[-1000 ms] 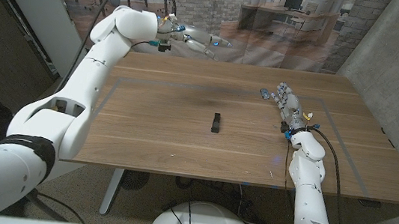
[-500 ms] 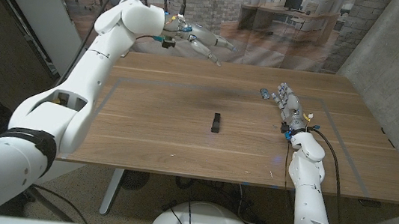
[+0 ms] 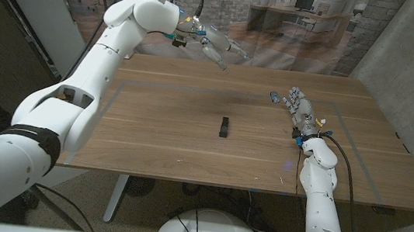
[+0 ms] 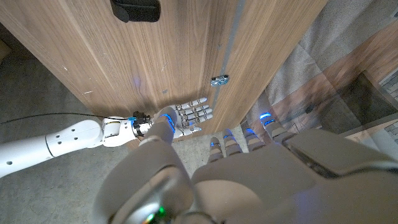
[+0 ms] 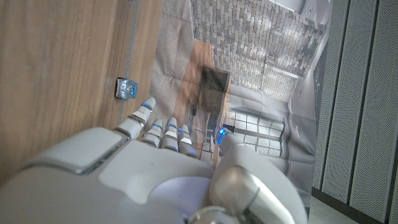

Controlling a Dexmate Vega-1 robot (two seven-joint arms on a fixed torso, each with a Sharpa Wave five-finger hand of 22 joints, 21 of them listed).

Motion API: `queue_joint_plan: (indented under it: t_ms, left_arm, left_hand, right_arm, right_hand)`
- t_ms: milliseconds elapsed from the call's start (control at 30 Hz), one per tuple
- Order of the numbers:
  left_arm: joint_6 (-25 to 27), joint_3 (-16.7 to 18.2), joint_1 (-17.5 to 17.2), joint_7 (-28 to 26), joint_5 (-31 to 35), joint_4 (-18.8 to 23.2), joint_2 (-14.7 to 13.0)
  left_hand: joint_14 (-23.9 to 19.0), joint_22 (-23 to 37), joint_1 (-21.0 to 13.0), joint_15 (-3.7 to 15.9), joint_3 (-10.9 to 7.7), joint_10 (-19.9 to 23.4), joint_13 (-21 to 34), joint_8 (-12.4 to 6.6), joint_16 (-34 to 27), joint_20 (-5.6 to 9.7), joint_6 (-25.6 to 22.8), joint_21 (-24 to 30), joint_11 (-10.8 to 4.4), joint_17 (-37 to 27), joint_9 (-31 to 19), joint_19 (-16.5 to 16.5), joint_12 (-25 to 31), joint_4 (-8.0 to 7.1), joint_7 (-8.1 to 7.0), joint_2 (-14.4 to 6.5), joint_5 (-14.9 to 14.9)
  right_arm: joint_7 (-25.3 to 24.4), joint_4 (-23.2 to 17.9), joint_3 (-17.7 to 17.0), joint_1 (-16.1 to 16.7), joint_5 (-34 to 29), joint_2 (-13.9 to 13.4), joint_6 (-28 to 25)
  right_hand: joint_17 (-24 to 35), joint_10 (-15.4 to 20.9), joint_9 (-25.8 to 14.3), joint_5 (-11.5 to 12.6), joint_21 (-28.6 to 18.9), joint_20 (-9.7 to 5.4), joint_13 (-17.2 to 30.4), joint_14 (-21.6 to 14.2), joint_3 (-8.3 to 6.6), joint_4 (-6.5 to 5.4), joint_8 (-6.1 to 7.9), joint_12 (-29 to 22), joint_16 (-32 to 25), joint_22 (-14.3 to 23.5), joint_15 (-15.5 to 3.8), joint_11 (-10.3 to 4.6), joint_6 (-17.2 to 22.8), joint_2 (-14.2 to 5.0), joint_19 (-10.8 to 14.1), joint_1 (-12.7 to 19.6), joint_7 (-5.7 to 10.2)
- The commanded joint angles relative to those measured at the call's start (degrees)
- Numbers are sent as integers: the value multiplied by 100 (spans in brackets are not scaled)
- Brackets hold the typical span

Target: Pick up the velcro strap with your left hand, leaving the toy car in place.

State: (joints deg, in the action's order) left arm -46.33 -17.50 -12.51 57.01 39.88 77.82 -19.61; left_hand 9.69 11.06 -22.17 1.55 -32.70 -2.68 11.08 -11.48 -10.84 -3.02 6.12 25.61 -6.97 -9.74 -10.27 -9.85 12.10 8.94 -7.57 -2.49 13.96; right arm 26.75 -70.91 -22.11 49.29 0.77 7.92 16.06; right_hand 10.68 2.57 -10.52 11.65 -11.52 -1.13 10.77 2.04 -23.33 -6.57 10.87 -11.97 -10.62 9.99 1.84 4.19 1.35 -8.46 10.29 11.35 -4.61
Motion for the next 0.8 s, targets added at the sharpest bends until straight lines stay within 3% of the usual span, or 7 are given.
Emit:
queue_joint_plan:
  t_ms: [33, 133, 233, 367, 500, 800]
  left_arm:
    - [-466, -176, 175, 119, 235, -17, 43]
    - [-623, -245, 250, 156, 239, -59, 58]
    - [-723, -287, 282, 184, 254, -64, 77]
    - [-810, -336, 317, 251, 274, -57, 103]
    - [-842, -399, 333, 355, 307, 30, 146]
    - [-969, -544, 393, 458, 514, 161, 213]
  left_hand:
    - [78, 7, -159, 134, -3, 74, 27, -40, -26, -79, -66, 1, 7, -21, -15, 45, 36, 77, -11, 47, 60]
    - [-41, -8, -321, 109, 47, 192, 26, -79, -46, -99, -187, 12, 29, -21, -16, 158, 82, 126, -44, 168, 105]
    - [-236, -28, -630, 55, 149, 422, 23, -180, -61, -153, -516, 27, 45, -18, -20, 365, 154, 157, -55, 417, 172]
    - [-304, -34, -832, 28, 198, 488, 22, -219, -53, -182, -663, 12, 44, -19, -26, 423, 164, 159, -40, 539, 215]
    - [-451, -36, -1141, -59, 265, 612, 25, -286, -66, -214, -883, -14, -6, -26, -37, 494, 185, 159, -26, 703, 261]
    - [-528, -29, -1683, -76, 380, 840, 39, -379, -45, -239, -1147, -105, -220, -43, -53, 486, 198, 146, -248, 934, 306]
  right_arm:
    - [-34, 32, -18, 18, 21, 17, 43]
    - [-40, 40, -19, 21, 26, 19, 51]
    - [-44, 48, -22, 24, 35, 23, 56]
    - [-56, 53, -27, 30, 41, 27, 73]
    - [-61, 74, -31, 27, 55, 28, 106]
    - [-92, 83, -44, 41, 80, 30, 156]
  right_hand:
    - [14, 57, -12, -16, -17, 24, 30, 14, 21, 20, 30, 18, -54, 16, 27, 26, 9, 41, 41, 1, -33]
    - [14, 61, -12, -17, -17, 25, 30, 10, 28, 18, 29, 18, -55, 16, 28, 33, 9, 53, 44, -8, -33]
    - [15, 64, -12, -17, -17, 31, 30, 9, 33, 17, 29, 19, -55, 16, 30, 38, 13, 63, 44, -16, -41]
    - [14, 72, -12, -16, -18, 31, 31, 5, 40, 17, 31, 18, -55, 16, 35, 45, 20, 77, 47, -26, -49]
    - [15, 87, -12, -15, -20, 32, 31, 0, 47, 13, 34, 15, -56, 16, 37, 50, 32, 87, 52, -41, -56]
    - [20, 119, -12, -11, -24, 38, 32, -22, 70, -4, 43, 10, -64, 16, 46, 46, 68, 109, 69, -85, -50]
